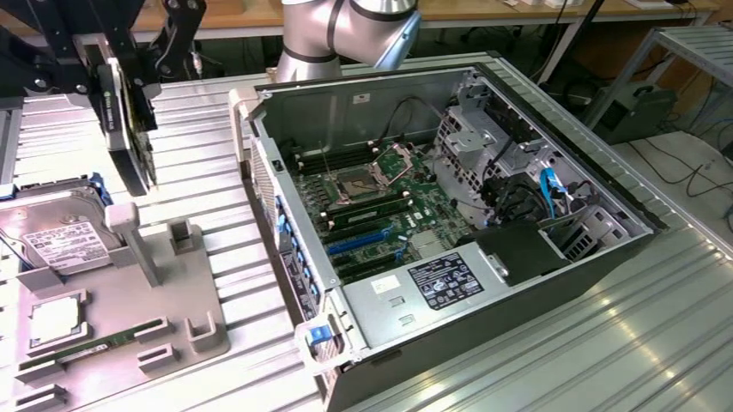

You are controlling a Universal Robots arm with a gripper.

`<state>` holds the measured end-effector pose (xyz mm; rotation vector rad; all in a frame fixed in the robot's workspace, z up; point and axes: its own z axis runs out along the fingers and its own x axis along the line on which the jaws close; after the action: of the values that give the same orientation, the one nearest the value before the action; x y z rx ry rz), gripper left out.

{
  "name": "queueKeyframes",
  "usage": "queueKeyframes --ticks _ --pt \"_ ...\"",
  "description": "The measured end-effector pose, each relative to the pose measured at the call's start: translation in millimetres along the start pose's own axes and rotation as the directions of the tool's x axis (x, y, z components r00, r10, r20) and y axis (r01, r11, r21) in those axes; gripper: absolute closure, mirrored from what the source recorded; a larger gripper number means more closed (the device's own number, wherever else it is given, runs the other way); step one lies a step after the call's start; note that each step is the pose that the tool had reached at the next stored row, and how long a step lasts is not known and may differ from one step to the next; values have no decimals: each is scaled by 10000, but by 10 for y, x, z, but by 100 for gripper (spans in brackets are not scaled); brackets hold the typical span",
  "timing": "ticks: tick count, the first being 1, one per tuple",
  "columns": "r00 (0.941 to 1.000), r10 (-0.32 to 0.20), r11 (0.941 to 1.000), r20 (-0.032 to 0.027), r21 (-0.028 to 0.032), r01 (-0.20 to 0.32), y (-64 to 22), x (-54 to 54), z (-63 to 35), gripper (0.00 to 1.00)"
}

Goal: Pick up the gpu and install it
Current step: 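Pick up the gpu and move the gpu toward the slot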

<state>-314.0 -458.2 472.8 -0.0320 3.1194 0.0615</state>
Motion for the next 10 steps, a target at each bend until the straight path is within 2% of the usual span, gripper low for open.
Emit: queueKeyframes --ticks 1,3,4,5,6,10 --pt "10000 0 10000 1 0 0 0 0 0 72" --pt "10000 -2 10000 -2 65 2 -1 -1 10 72" --pt "10000 -2 10000 -1 71 2 -2 0 28 72" --pt "10000 -2 9999 -2 108 2 -4 0 79 72" --pt "10000 -3 9999 -4 128 3 -5 -28 86 72" --pt "10000 -2 9999 -2 127 2 -10 -209 120 72"
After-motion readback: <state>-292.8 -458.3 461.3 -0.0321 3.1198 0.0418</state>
